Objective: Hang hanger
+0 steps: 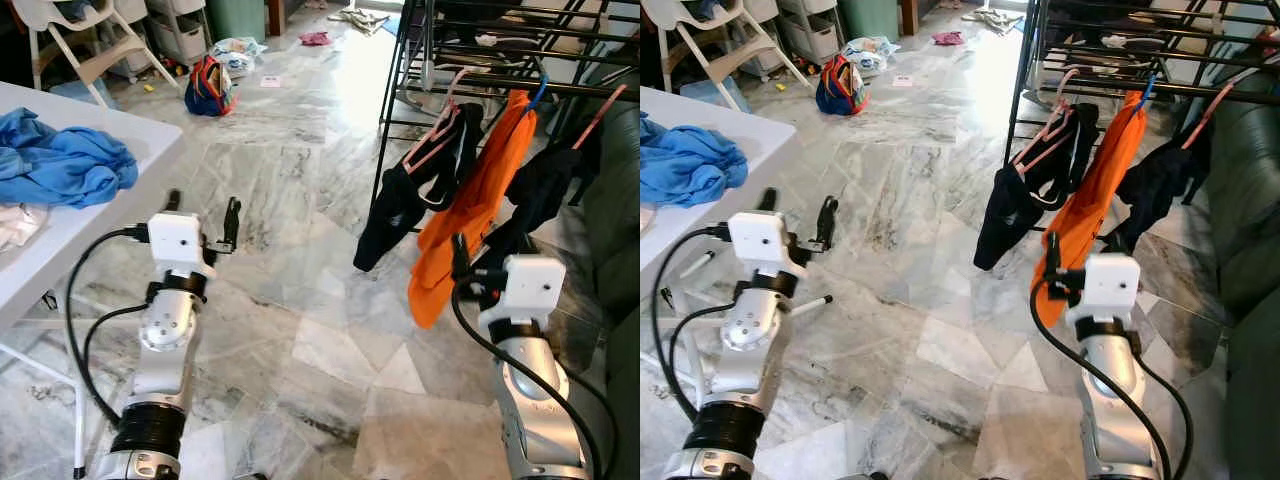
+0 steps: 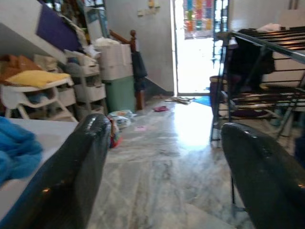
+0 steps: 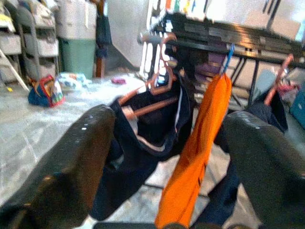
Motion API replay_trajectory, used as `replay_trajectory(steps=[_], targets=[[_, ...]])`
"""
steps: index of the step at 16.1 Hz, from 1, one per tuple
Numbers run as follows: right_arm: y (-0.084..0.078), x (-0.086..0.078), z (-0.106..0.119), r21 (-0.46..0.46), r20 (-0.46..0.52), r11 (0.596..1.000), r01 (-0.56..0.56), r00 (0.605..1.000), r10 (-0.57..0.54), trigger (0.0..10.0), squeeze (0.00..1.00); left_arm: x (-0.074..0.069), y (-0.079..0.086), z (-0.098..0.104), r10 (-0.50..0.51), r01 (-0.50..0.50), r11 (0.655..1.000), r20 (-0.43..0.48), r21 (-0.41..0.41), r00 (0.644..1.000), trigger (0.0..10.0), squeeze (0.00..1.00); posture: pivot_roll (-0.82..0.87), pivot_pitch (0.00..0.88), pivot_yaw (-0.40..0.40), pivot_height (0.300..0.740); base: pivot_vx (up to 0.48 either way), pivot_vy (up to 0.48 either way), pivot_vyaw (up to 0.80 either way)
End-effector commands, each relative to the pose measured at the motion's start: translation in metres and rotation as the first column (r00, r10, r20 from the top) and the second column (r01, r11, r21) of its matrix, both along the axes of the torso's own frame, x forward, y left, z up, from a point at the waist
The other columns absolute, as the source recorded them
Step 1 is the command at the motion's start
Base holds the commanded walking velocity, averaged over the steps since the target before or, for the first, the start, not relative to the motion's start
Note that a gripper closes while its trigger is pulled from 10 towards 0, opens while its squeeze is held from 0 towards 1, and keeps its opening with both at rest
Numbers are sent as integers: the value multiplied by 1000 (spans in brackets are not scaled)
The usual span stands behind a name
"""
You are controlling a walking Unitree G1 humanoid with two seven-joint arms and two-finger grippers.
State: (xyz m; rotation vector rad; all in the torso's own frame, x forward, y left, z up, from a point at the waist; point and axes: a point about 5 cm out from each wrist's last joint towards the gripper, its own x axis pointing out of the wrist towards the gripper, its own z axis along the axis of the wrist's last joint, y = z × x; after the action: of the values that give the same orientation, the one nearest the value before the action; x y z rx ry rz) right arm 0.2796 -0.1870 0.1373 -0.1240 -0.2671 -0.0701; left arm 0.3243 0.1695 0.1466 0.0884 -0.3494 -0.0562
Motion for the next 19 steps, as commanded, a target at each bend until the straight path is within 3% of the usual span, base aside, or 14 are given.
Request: replay_trajectory(steps=[1, 5, 6, 7, 8, 19], targets=[[2, 0, 2, 0, 7, 1000, 4, 1000, -4, 0, 0, -2, 0, -3, -5, 5, 1000, -5, -3, 1000, 0, 0, -10, 111, -4, 740, 0, 0, 0], [6, 3, 0, -2, -12, 1000, 8, 1000, -8, 0, 0, -1, 1, -7, 19, -19, 1000, -23, -20, 1000, 0, 0, -11, 113, -7, 740, 0, 0, 0], [7, 4, -1, -1, -18, 1000, -2, 1000, 2, 471, 0, 0, 3, -7, 33, -33, 999, -31, -5, 999, 0, 0, -12, 114, -8, 740, 0, 0, 0], [8, 4, 0, 0, -18, 1000, -11, 1000, 11, 9255, 0, 1, 4, -11, 39, -40, 999, -53, -15, 998, 3059, 0, -16, 114, -8, 740, 0, 0, 0], [8, 4, 0, 11, -18, 1000, -7, 1000, 7, 10000, 1000, 1, 5, -11, 40, -41, 999, -53, -27, 998, 10000, 1000, -16, 114, -8, 740, 0, 0, 0], [5, 8, -11, 45, -82, 999, 26, 996, -22, 10000, 1000, -3, 8, -37, 129, -128, 992, -155, 20, 979, 10000, 1000, -14, 132, -13, 740, 0, 0, 0]])
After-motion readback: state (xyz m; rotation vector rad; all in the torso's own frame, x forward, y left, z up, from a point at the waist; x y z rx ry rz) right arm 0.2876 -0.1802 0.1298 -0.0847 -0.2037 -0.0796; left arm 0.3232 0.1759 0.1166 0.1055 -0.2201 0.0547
